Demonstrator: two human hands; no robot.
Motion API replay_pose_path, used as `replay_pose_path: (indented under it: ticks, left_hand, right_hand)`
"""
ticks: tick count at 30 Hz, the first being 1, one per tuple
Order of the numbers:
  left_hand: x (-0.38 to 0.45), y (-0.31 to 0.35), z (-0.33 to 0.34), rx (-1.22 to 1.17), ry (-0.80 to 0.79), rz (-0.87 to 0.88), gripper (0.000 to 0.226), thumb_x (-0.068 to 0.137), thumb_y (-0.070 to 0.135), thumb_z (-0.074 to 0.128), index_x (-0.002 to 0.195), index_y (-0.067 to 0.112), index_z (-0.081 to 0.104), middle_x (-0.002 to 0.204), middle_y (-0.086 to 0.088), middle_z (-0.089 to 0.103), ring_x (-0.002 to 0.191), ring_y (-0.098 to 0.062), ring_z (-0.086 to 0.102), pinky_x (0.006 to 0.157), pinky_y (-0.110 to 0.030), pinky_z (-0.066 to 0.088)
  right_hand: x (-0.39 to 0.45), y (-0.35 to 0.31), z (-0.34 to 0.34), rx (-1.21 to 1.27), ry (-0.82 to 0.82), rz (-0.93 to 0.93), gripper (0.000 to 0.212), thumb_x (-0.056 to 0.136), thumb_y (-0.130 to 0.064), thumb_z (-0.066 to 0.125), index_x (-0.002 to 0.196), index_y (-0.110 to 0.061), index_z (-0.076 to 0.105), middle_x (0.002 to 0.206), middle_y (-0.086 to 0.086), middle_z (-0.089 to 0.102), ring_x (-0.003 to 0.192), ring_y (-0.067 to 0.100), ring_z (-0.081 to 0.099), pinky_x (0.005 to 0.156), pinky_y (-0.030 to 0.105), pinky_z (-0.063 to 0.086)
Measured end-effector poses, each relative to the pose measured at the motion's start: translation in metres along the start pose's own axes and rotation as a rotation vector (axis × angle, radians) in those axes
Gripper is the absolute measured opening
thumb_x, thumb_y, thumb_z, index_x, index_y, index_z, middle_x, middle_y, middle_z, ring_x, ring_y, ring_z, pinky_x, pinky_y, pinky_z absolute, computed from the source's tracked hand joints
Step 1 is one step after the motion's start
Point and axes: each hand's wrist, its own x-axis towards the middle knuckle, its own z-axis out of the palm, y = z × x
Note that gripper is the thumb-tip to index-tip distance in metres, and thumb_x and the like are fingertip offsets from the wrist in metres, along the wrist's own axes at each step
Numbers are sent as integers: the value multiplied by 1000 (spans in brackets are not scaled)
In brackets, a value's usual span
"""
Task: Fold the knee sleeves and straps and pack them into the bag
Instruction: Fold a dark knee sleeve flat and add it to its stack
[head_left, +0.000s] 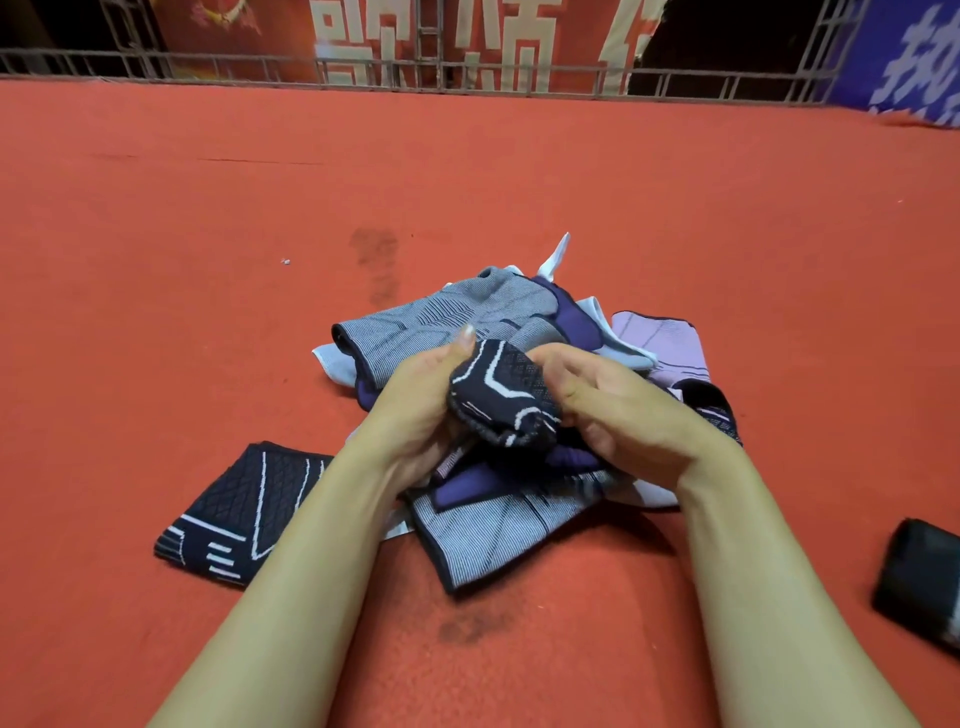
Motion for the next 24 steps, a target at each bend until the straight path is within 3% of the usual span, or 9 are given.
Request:
replay_pose_path:
  ticks: [2, 4, 8, 12, 14, 16, 18, 22, 24]
  left_hand:
    - [0, -1, -1, 14, -14, 22, 42, 110, 31, 45, 103, -4, 68, 87, -18, 77, 73, -22, 75, 67, -29, 62]
    - [0, 0, 0, 5, -29, 42, 38, 110, 28, 45, 106, -2, 67, 89, -17, 77, 74, -21, 75, 67, -29, 62]
    - [1, -1, -6, -65, -54, 69, 23, 109, 23, 48, 111, 6, 64, 95, -11, 75, 81, -19, 73, 67, -30, 62]
    - [-2, -4, -8, 53, -162, 97, 24, 98, 24, 67, 114, 13, 54, 89, -3, 70, 74, -15, 66, 58, -25, 52]
    - [-3, -5, -6, 126, -199, 149, 30, 91, 9, 71, 111, 12, 49, 83, 1, 72, 67, -9, 67, 57, -18, 52]
    - [-3, -7, -5, 211, -220, 196, 43, 81, 4, 72, 119, 8, 52, 95, -4, 76, 82, -12, 72, 74, -22, 59]
    - [-1, -9, -3, 349, -184, 248, 44, 87, 1, 73, 128, 6, 57, 107, -10, 75, 96, -16, 70, 89, -29, 59]
    - [3, -12, 0, 545, -69, 283, 21, 103, 1, 58, 122, 7, 64, 73, 17, 66, 67, 5, 56, 62, -9, 43]
    - [3, -14, 1, 519, -52, 270, 16, 106, 6, 54, 117, 6, 65, 69, 19, 65, 61, 8, 56, 56, -7, 41]
  right_hand:
    - [-3, -8, 1, -130, -27, 61, 59, 83, -50, 78, 128, -17, 59, 121, 12, 75, 111, 19, 69, 102, 33, 52]
    - [-2, -15, 6, -251, 43, 95, 52, 83, -32, 86, 125, -19, 59, 117, 8, 76, 109, 15, 71, 104, 37, 53]
    - [8, -12, 13, -592, 418, 33, 21, 84, -24, 75, 102, -26, 65, 93, -2, 75, 83, 13, 68, 91, 43, 55]
    - [21, 6, 22, -757, 769, 15, 21, 85, -29, 61, 105, -32, 65, 101, -9, 72, 97, 20, 66, 87, 43, 55]
    - [21, 11, 22, -701, 795, -54, 33, 83, -20, 55, 111, -31, 68, 106, -9, 72, 102, 18, 66, 90, 40, 54]
    - [18, 10, 17, -558, 786, -60, 36, 85, -9, 55, 110, -27, 74, 100, -11, 76, 97, 9, 68, 91, 30, 53]
    - [15, 11, 10, -411, 758, -33, 33, 90, -4, 57, 107, -25, 76, 94, -12, 77, 92, 5, 70, 87, 26, 54]
    - [14, 12, 1, -212, 655, 41, 21, 97, -9, 62, 103, -21, 78, 98, -1, 80, 100, 18, 74, 97, 41, 55]
    - [13, 11, 1, -140, 580, 62, 18, 99, -14, 61, 105, -15, 78, 104, 7, 79, 103, 22, 74, 102, 47, 53]
